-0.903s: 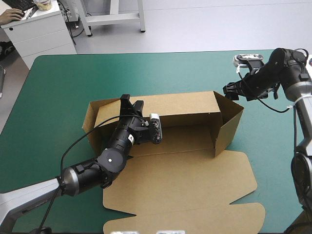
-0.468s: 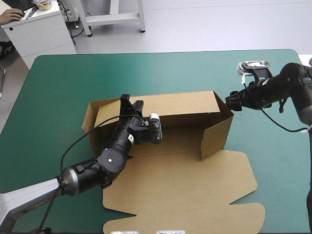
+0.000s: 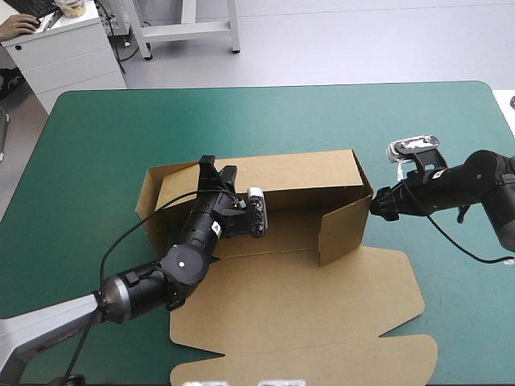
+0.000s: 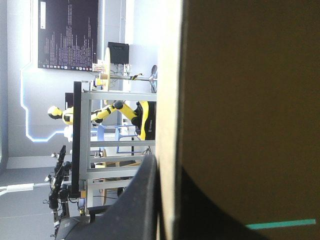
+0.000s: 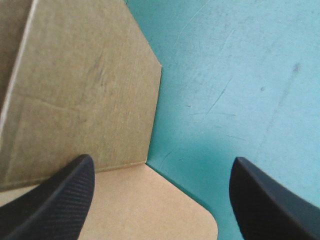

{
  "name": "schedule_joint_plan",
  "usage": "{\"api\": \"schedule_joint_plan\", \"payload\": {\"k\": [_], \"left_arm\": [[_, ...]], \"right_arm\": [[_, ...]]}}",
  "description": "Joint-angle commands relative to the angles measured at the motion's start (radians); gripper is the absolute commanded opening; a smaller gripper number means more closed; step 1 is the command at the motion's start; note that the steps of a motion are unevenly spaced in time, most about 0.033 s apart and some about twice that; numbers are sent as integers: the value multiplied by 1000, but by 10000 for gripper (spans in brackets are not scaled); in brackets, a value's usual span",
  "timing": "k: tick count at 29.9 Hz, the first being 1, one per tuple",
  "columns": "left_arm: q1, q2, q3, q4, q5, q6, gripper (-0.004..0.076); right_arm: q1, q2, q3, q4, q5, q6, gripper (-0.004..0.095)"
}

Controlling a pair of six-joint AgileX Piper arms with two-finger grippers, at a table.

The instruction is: Fold the box

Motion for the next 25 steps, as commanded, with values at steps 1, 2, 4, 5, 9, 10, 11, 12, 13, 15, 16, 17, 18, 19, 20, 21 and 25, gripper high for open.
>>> {"api": "schedule_joint_plan", "payload": {"k": [1,2,4,5,9,10,11,12,13,15,16,17,18,19,20,21,25], "left_arm": [[4,-32,-19,63,32,-7,-9],[4,-32,-19,63,32,-7,-9],[4,-32,-19,63,32,-7,-9],[4,-32,-19,63,30,-7,-9],[4,-32,-19,63,30,-7,-9],[4,-32,-19,63,30,-7,-9],[4,-32,-19,63,28,-7,-9],[4,-32,-19,63,26,-7,-9],[4,-32,-19,63,26,-7,-9],[4,-32,-19,63,26,-7,-9],[4,-32,-19,63,26,-7,-9],[4,-32,-19,63,26,-7,-9],[4,-32,-19,63,25,-7,-9],[4,-32,-19,63,25,-7,-9],[4,-32,-19,63,23,-7,-9],[4,-32,-19,63,23,-7,-9],[4,-32,-19,63,18,-7,-9]], "right_arm": [[-6,-40,2,40,-19,-30,683],[-6,-40,6,40,-15,-35,683],[-6,-40,7,51,-13,-48,683],[-6,-40,7,63,-13,-58,683],[-6,-40,7,103,21,-71,683],[-6,-40,7,103,35,-71,683],[-6,-40,7,103,47,-71,684],[-6,-40,7,103,58,-71,684],[-6,-40,7,103,63,-71,683],[-6,-40,7,108,60,-83,683],[-6,-40,7,119,58,-95,683],[-6,-40,7,131,53,-112,683],[-4,-38,7,153,50,-131,684],[-4,-36,9,185,45,-157,684],[-4,-33,8,216,40,-177,684],[-4,-28,8,251,35,-200,684],[-1,-10,8,343,32,-254,683]]}}
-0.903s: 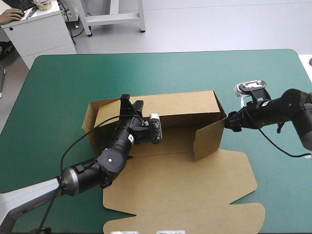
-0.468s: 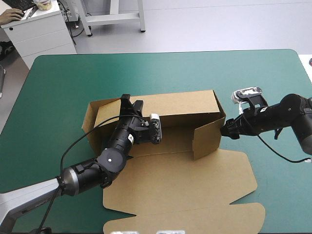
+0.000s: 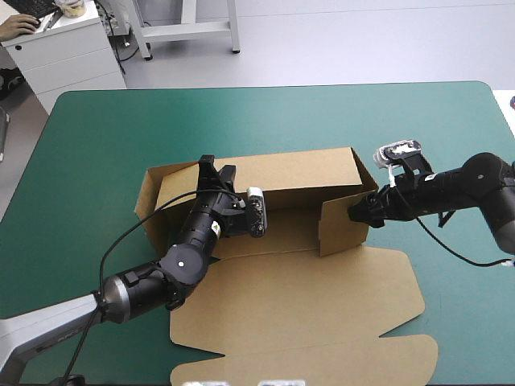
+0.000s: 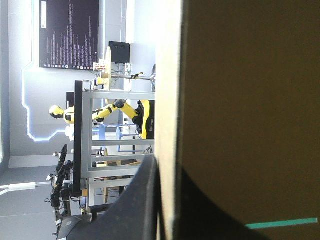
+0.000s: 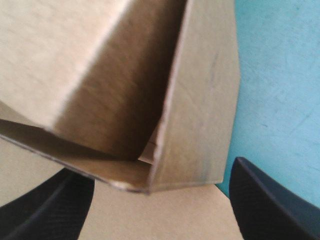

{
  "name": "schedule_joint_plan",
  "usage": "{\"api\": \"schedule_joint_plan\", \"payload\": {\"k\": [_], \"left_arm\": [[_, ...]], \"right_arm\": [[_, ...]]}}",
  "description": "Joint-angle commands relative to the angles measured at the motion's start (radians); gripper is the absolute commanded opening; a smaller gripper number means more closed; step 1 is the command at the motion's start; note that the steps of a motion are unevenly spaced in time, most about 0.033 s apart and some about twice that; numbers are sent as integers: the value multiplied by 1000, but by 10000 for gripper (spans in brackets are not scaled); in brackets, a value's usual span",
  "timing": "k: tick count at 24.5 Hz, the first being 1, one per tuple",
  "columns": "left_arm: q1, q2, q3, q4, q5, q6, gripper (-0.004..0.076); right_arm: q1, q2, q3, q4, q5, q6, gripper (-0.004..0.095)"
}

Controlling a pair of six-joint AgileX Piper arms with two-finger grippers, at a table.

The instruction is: Fold the box

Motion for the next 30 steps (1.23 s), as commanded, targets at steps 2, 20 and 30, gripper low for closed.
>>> {"api": "schedule_joint_plan", "payload": {"k": [2,20,30], "left_arm": [[1,-31,-19,63,7,-13,-9],[-1,-31,-19,48,-22,-13,-9],[-101,-39,-23,65,52,-28,197]], "right_arm": [[24,-9,-24,94,-33,-43,683],[176,8,-24,-50,-150,6,-19],[176,9,-24,-98,-423,188,-6]]}}
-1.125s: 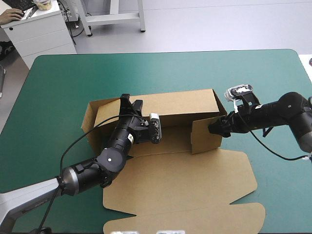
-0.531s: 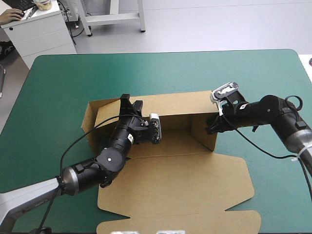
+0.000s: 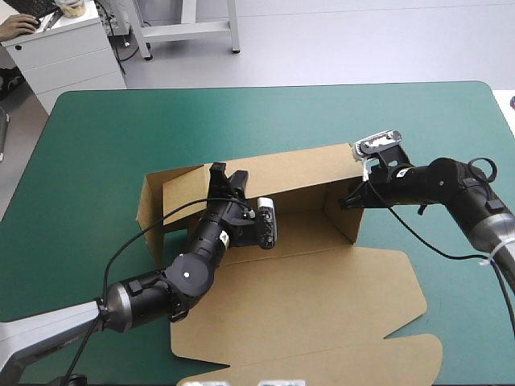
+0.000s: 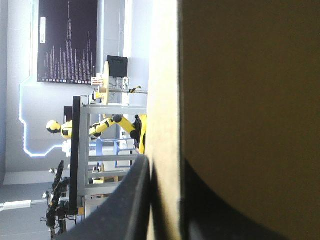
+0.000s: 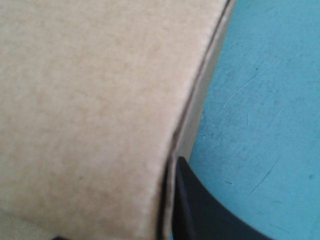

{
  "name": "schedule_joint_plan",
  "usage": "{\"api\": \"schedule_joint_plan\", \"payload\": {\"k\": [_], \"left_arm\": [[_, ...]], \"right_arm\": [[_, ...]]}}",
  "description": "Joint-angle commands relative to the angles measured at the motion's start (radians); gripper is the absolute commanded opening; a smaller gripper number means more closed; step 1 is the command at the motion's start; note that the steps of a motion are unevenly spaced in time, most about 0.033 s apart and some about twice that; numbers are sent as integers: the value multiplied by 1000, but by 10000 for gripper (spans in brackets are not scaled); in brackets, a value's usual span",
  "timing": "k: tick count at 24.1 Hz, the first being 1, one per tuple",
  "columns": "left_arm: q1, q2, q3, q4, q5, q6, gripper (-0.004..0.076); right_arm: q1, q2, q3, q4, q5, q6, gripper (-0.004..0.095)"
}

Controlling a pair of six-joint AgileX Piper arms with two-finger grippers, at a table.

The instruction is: Fold the box

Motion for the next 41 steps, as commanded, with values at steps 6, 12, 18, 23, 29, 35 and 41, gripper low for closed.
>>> {"api": "schedule_joint_plan", "payload": {"k": [6,12,18,23,29,35,41], "left_arm": [[-221,-95,-23,70,217,-20,423],[-463,-192,-78,-39,265,6,359],[-473,-192,-387,-528,258,351,9],[-318,-192,-554,-879,256,524,15],[-38,-192,-622,-1111,260,575,15],[258,-198,-638,-1227,283,575,15],[460,-222,-638,-1328,317,575,15]], "right_arm": [[-1,-23,-28,56,-220,116,-6],[-1,-23,-28,-105,-253,225,-7],[-1,-23,-28,-116,-218,239,-11],[-1,-23,-28,-112,-201,239,-15],[-1,-23,-28,-112,-188,239,-15],[-1,-23,-28,-112,-181,239,-15],[-1,-23,-28,-116,-175,239,-15]]}}
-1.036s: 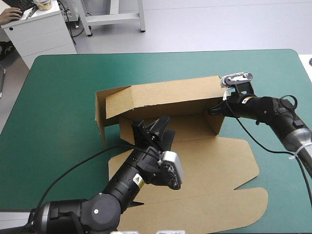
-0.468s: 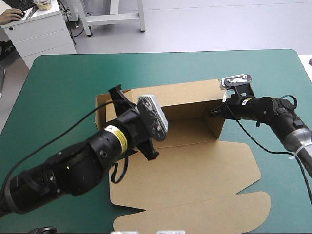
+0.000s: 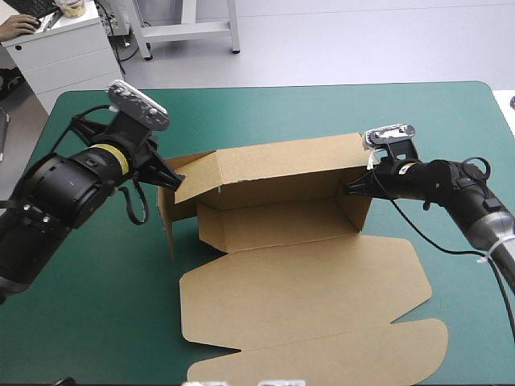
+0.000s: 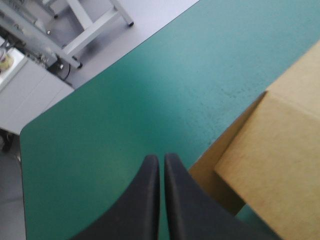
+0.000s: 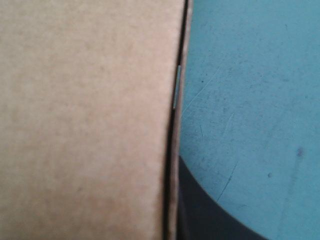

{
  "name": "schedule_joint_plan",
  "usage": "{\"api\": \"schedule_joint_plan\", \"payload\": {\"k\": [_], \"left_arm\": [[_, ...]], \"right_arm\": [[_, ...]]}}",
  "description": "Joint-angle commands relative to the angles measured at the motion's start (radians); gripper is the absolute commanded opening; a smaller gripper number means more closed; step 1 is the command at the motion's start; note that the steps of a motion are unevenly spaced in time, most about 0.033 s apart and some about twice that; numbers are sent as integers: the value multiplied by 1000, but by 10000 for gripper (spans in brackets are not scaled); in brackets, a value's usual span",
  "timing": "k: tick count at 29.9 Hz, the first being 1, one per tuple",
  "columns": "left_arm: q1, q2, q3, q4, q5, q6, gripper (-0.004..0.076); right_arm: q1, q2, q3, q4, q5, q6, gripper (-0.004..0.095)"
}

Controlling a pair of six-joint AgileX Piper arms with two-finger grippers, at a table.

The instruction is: Fold the box

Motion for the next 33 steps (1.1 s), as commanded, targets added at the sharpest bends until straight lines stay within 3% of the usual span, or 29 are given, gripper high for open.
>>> {"api": "schedule_joint_plan", "payload": {"k": [1,8,19,22,33], "left_arm": [[87,-54,-35,-40,-41,-7,15],[158,-182,65,-68,-98,-54,14],[158,-268,246,-8,-55,-123,13],[158,-286,246,-8,-55,-123,13],[158,-325,246,-8,-57,-123,13]], "right_arm": [[-1,-36,-32,24,-43,10,-15],[-1,-36,-32,24,-41,7,-15],[-1,-59,-36,13,2,-9,-15],[-1,-82,-72,-26,82,-13,-15],[-1,-37,-274,-119,531,43,-15]]}}
